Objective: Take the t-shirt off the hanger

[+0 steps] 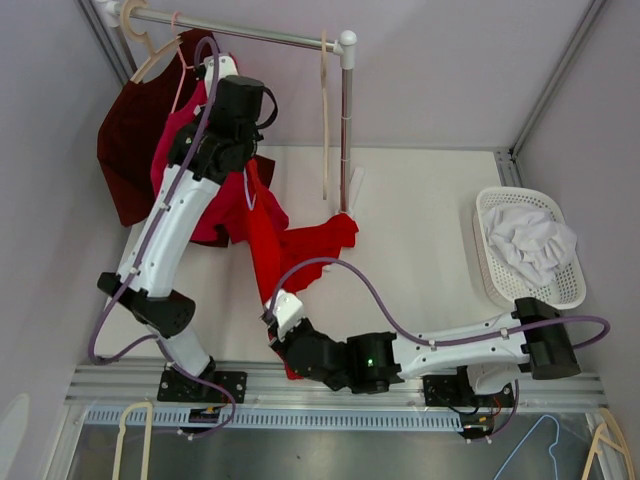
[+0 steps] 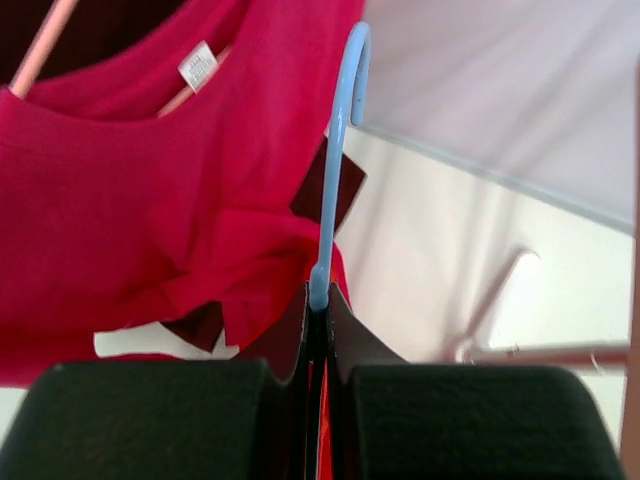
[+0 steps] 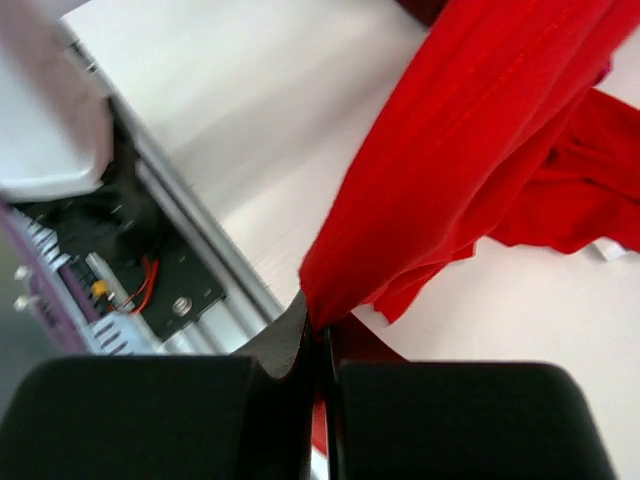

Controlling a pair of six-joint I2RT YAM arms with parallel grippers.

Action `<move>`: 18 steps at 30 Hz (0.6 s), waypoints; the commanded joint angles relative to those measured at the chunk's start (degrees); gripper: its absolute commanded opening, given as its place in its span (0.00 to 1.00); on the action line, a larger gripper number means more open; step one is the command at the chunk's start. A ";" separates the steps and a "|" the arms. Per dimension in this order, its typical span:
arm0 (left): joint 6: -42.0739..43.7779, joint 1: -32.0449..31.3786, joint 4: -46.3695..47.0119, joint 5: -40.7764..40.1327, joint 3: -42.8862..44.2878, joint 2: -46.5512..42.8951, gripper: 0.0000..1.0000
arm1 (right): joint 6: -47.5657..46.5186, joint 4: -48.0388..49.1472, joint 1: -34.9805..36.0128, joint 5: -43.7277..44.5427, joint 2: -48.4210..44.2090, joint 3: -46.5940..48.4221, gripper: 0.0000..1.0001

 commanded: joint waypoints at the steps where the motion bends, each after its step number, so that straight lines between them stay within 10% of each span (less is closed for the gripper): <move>1: -2.72 -0.47 -1.19 6.40 -0.44 -8.31 0.01 | 3.00 1.04 -4.77 -2.23 -1.12 0.25 0.00; 14: 0.79 -1.79 -5.86 15.74 -11.97 -34.07 0.01 | 1.24 -5.81 -27.54 -13.65 14.42 11.57 0.00; 17: 1.93 -1.79 -5.16 13.38 -11.62 -34.86 0.01 | 0.19 -8.01 -29.12 -16.64 20.55 16.15 0.41; 18: 2.19 -1.79 -4.98 12.58 -11.71 -34.78 0.01 | 0.01 -9.67 -29.48 -18.74 22.15 19.73 0.95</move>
